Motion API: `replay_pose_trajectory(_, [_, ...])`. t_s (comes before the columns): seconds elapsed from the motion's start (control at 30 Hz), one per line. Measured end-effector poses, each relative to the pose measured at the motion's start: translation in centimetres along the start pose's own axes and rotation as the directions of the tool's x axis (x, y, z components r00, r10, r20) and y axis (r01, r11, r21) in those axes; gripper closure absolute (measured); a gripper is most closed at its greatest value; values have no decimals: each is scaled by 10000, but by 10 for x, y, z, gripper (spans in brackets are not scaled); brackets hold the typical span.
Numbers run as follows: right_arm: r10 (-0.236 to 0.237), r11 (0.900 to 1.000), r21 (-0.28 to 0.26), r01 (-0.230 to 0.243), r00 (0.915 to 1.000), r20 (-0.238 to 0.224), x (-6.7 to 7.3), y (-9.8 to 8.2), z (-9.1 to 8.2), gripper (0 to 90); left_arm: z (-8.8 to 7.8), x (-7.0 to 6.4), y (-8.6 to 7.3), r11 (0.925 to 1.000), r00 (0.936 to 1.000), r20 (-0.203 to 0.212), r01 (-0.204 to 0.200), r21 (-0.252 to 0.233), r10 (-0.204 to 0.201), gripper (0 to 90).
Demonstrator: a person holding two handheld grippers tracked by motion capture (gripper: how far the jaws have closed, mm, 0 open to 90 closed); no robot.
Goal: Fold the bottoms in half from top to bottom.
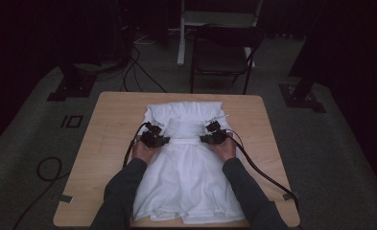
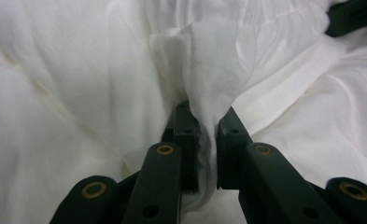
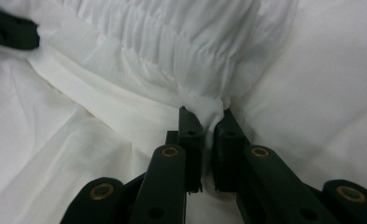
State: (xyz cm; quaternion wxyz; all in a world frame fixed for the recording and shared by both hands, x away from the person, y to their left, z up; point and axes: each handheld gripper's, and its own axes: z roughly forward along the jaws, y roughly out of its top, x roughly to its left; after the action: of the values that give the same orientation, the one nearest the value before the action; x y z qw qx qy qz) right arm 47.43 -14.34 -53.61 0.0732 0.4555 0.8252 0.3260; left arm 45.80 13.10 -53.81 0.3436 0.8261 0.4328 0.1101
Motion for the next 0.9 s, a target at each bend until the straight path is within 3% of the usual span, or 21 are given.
replay_pose_trajectory(0.1, [287, 9996, -48, -287, 9995, 157, -3, 9, 6, 839, 5, 3, 10, 9996, 9988, -418, 254, 134, -248, 813])
replay_pose_trajectory(0.2, [241, 9997, -10, -241, 9993, 298, -5, 15, 8, 840, 4, 5, 16, 9982, 9983, -263, 535, 264, -528, 832])
replay_pose_trajectory(0.3, [465, 9974, -564, -448, 9985, 286, -6, 19, -4, 845, -12, 4, 23, 9983, 9986, 9, 530, -259, -530, 848])
replay_pose_trajectory(0.4, [189, 9910, -1333, -154, 9995, 253, -5, 24, -25, 846, -30, 0, 31, 9949, 9993, 142, 371, -940, -359, 849])
replay_pose_trajectory(0.5, [-199, 9785, -2043, 284, 9989, 435, -1, 31, -49, 847, -49, -9, 42, 9850, 10000, -45, -13, -1728, 5, 850])
replay_pose_trajectory(0.53, [-298, 9747, -2197, 406, 9982, 518, 0, 33, -55, 848, -57, -14, 46, 9785, 9999, -107, -132, -2058, 112, 850])
replay_pose_trajectory(0.67, [-684, 9460, -3108, 924, 9938, 872, 6, 35, -91, 849, -88, -31, 58, 9502, 9985, 147, -461, -3081, 532, 851])
replay_pose_trajectory(0.73, [-798, 9284, -3565, 1047, 9933, 840, 9, 33, -108, 850, -99, -38, 58, 9406, 9976, 392, -414, -3369, 579, 851])
replay_pose_trajectory(0.77, [-856, 9223, -3705, 1103, 9929, 824, 11, 31, -115, 850, -105, -43, 55, 9362, 9963, 402, -573, -3468, 758, 850])
replay_pose_trajectory(0.8, [-1032, 9139, -3861, 1251, 9917, 770, 15, 27, -123, 850, -109, -46, 51, 9348, 9956, 466, -604, -3501, 818, 850])
replay_pose_trajectory(0.9, [-1405, 9094, -3868, 1527, 9883, 598, 23, 11, -132, 849, -111, -51, 32, 9394, 9932, 815, -506, -3390, 829, 848])
